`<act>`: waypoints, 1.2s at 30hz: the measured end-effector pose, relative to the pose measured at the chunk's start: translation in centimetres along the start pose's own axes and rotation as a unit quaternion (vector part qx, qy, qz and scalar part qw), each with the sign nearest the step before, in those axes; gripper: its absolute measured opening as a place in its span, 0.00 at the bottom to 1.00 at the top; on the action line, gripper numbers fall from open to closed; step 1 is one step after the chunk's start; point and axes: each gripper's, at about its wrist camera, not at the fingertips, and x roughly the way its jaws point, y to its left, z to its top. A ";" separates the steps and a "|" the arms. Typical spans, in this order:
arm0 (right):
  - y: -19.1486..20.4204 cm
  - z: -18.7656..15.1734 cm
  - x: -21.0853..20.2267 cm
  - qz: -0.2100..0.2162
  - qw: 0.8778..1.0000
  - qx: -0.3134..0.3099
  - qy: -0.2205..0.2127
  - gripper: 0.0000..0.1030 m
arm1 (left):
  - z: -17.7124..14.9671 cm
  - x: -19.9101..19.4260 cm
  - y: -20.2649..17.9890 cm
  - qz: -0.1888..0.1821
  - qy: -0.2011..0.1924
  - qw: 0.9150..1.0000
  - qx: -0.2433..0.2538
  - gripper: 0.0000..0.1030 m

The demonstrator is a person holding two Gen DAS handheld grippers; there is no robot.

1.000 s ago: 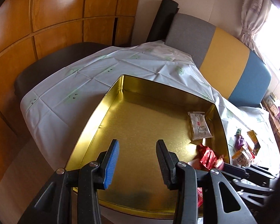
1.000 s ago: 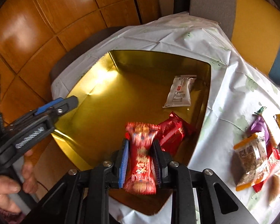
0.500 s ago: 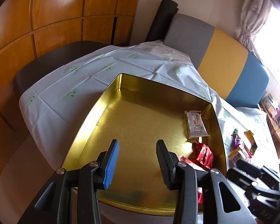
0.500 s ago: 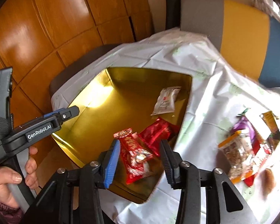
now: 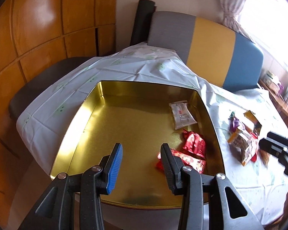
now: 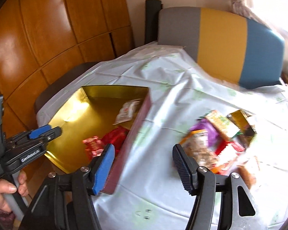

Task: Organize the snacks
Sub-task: 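Move both grippers back toward the remaining snack pile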

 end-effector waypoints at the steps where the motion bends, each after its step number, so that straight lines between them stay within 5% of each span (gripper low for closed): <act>1: -0.5 0.0 -0.3 -0.005 1.000 0.001 -0.002 0.65 | -0.1 -0.1 -0.4 0.001 -0.001 1.000 0.006 0.40; 16: -8.0 -1.0 -3.0 -0.081 0.996 0.027 -0.012 0.67 | -0.8 -0.8 -4.3 -0.014 -0.008 0.998 0.067 0.40; 26: -16.6 -1.6 -4.0 -0.178 0.983 0.053 -0.011 0.73 | -0.8 -1.0 -7.2 -0.030 -0.006 0.994 0.103 0.40; 36: -25.6 -3.7 -4.0 -0.215 0.950 0.224 0.013 0.73 | -0.6 -0.5 -11.1 -0.047 0.005 0.988 0.147 0.41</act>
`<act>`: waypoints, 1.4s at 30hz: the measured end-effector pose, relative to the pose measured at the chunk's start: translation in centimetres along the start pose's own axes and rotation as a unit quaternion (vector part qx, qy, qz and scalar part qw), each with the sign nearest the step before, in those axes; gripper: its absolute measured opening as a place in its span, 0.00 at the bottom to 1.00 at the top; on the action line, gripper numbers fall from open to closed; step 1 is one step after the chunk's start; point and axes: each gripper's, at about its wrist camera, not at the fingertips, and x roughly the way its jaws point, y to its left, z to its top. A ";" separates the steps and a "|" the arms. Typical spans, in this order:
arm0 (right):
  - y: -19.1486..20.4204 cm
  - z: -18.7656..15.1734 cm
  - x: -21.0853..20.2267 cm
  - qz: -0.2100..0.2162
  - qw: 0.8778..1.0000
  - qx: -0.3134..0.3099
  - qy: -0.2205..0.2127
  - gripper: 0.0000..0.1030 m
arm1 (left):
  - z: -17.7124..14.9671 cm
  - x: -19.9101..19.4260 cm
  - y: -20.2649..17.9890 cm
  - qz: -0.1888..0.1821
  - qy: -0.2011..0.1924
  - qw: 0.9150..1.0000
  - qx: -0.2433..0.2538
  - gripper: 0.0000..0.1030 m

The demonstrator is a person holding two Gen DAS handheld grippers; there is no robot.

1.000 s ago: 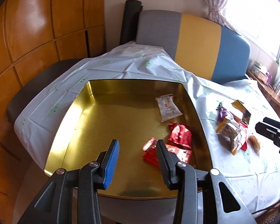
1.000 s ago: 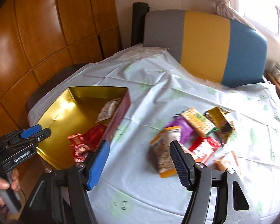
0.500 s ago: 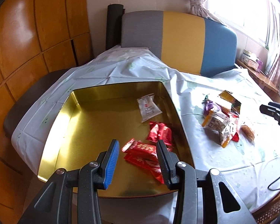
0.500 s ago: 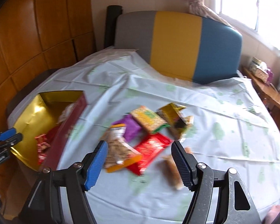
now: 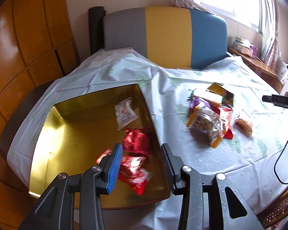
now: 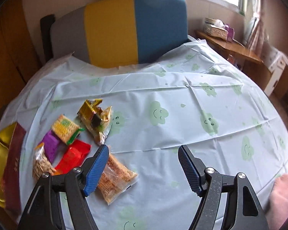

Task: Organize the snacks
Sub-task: 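Move both grippers back toward the remaining snack pile, then grasp the clear bag of peanuts with the left gripper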

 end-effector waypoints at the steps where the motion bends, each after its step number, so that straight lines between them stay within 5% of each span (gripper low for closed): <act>1: -0.2 0.0 -0.1 0.000 1.000 0.006 0.001 0.74 | 0.2 0.2 -0.6 -0.002 0.002 1.000 0.008 0.40; 15: -0.6 -0.2 0.2 0.016 0.999 0.031 0.020 0.81 | 1.8 2.8 -6.8 -0.051 0.031 0.996 0.065 0.41; 22: -0.8 -0.1 -0.1 0.025 0.999 0.041 0.020 0.83 | 2.5 4.5 -8.9 -0.112 0.072 0.990 0.049 0.41; 31: -0.7 -0.1 -0.4 0.041 0.998 0.045 0.020 0.84 | 4.1 7.6 -10.2 -0.145 0.116 0.982 -0.024 0.43; 35: -0.5 -0.1 -0.5 0.049 0.998 0.042 0.022 0.85 | 4.3 9.3 -10.1 -0.163 0.139 0.974 -0.075 0.62; 42: -0.4 -0.1 -0.6 0.059 0.997 0.042 0.023 0.85 | 4.5 12.1 -9.8 -0.150 0.153 0.962 -0.169 0.78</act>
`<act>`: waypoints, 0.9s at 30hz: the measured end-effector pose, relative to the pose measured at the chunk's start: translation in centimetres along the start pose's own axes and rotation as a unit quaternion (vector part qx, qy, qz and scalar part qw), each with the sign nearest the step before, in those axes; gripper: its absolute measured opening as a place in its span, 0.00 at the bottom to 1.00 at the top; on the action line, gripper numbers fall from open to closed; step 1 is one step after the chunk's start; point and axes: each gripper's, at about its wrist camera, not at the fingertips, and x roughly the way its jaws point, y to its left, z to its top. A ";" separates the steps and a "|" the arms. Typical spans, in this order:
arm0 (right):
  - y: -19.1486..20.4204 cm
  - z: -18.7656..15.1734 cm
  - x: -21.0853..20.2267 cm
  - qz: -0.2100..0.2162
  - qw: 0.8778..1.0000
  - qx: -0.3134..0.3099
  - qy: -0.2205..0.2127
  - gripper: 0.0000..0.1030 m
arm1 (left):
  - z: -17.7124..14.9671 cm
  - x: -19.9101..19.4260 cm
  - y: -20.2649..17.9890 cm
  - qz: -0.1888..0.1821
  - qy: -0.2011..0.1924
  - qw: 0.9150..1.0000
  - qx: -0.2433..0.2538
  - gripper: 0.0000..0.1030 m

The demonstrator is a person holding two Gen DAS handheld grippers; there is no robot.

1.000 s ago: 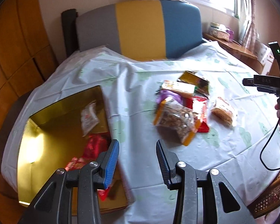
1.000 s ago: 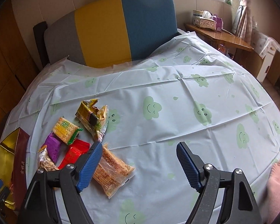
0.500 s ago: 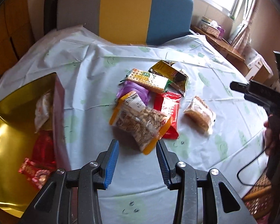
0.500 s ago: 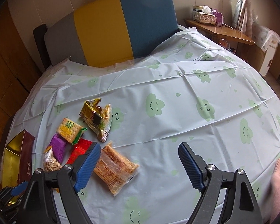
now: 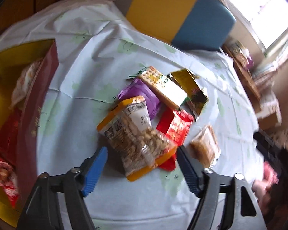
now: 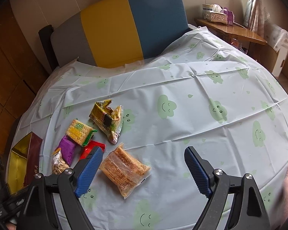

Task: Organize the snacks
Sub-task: 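Grasp the clear bag of peanuts with the left gripper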

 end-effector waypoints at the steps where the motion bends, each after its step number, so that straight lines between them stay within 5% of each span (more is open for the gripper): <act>1: 0.0 0.0 0.0 0.001 1.000 0.000 0.000 0.85 | 0.3 0.3 0.2 0.005 0.001 1.000 -0.012 0.78; 6: 0.2 -0.1 0.4 0.001 1.000 -0.003 0.008 0.85 | 1.3 2.4 0.4 0.025 0.002 0.999 -0.048 0.78; 10: 0.0 -0.1 0.9 -0.007 1.000 -0.003 0.015 0.85 | 1.5 3.4 -0.8 0.051 -0.006 0.999 -0.002 0.76; 15: 0.0 0.0 0.9 -0.011 1.000 -0.005 0.011 0.85 | 1.1 2.5 -0.9 0.043 -0.003 0.997 0.057 0.55; 21: 0.0 -0.2 1.5 -0.027 0.999 -0.011 0.023 0.85 | -1.9 -0.2 -1.8 0.094 -0.038 0.977 0.188 0.49; 27: -0.3 -0.5 2.2 -0.035 0.999 -0.008 0.036 0.85 | -5.8 -1.2 -2.0 0.101 -0.044 0.960 0.256 0.49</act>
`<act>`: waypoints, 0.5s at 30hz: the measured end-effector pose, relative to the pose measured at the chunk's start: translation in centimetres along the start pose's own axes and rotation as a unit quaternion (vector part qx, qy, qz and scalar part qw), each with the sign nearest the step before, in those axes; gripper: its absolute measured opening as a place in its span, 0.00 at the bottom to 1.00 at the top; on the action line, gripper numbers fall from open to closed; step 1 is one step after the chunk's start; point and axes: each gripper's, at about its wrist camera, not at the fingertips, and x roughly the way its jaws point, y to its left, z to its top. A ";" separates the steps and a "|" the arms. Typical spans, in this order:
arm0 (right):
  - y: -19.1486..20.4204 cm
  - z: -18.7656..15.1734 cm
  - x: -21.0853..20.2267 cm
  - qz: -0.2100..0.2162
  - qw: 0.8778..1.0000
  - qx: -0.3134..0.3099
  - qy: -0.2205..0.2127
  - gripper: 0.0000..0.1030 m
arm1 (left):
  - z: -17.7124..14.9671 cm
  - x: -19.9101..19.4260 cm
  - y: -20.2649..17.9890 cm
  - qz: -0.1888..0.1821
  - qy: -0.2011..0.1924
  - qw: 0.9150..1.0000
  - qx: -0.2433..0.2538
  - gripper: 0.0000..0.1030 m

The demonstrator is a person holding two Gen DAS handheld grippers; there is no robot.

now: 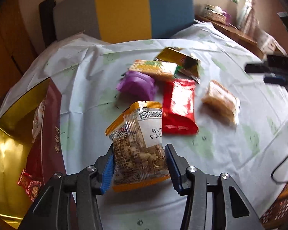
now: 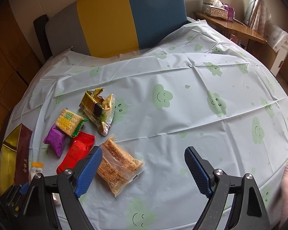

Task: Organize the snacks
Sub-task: 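Grasp the clear bag of peanuts with the left gripper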

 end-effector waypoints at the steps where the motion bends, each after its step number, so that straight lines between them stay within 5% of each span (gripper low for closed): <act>1: -0.1 0.0 0.1 -0.002 1.000 0.002 0.002 0.85 | -0.2 0.2 -0.5 -0.001 0.000 1.000 0.003 0.49; 15: -0.1 0.2 1.6 0.026 0.999 0.012 0.026 0.85 | -1.3 1.4 0.2 -0.012 -0.006 1.000 -0.018 0.48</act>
